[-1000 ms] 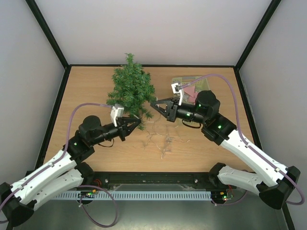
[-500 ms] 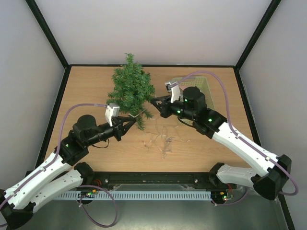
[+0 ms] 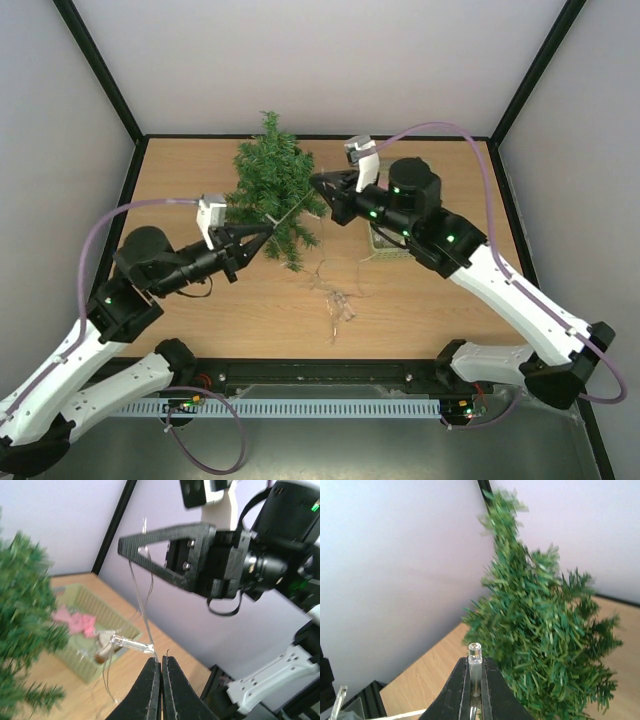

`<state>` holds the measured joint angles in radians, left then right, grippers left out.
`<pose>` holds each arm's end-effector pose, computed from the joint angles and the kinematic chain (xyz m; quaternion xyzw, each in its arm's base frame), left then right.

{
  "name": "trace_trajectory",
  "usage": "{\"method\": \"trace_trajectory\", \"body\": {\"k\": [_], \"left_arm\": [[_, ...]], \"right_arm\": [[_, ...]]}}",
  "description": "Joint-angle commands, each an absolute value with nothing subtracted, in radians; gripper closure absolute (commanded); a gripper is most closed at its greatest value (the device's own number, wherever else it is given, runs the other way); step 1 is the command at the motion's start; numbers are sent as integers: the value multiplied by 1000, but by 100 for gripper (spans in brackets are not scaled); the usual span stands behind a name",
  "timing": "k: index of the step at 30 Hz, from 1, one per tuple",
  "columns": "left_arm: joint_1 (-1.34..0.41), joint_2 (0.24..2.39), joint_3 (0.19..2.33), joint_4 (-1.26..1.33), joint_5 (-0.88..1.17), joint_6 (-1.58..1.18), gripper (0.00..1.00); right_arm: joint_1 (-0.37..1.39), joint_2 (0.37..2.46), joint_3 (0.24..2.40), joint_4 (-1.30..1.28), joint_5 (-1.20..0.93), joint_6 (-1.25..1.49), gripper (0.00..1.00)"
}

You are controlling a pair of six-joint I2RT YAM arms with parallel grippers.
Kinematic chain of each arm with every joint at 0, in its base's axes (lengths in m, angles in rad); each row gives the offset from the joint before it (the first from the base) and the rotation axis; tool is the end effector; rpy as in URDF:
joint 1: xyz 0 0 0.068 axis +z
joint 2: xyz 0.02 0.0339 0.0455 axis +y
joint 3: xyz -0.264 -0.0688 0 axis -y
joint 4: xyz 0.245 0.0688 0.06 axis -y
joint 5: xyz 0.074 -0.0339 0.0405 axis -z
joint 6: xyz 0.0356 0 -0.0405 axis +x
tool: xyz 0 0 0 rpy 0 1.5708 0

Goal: Decorate the small christmas tree
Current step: Pick up the decoration item from the storage box.

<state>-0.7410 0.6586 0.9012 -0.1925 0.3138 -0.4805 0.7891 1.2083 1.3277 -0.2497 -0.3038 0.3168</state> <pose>0.0976 -0.1042 0.3976 0.2007 0.6602 -0.4987 0.5246 0.1823 0.1988 0.4351 -0.2709 0.6990 0.4392 0.4951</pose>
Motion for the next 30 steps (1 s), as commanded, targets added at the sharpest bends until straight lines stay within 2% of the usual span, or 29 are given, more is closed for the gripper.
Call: {"method": "trace_trajectory", "body": {"k": [1,7,14,20,27,30], "left_arm": [[-746,657,1036,-187,468,-488,98],[-745,718,1171,-135,676,-503,98],[-746,740,1223,-208,632,-461,97],[-746,751,1108,-265,506,-360,63],[-745,815,1051,-261,538,-281,46],[-745,852,1078,-272,563,-247,43]], "right_arm": [[756,1116,1338,-103,-117,263,98],[756,953,1214,110,-102,266,98],[756,906,1212,35,-127,275,98],[756,916,1209,-69,-390,260,98],[756,926,1135,-94,-632,271,98],[756,945,1124,-92,-753,277,98]]}}
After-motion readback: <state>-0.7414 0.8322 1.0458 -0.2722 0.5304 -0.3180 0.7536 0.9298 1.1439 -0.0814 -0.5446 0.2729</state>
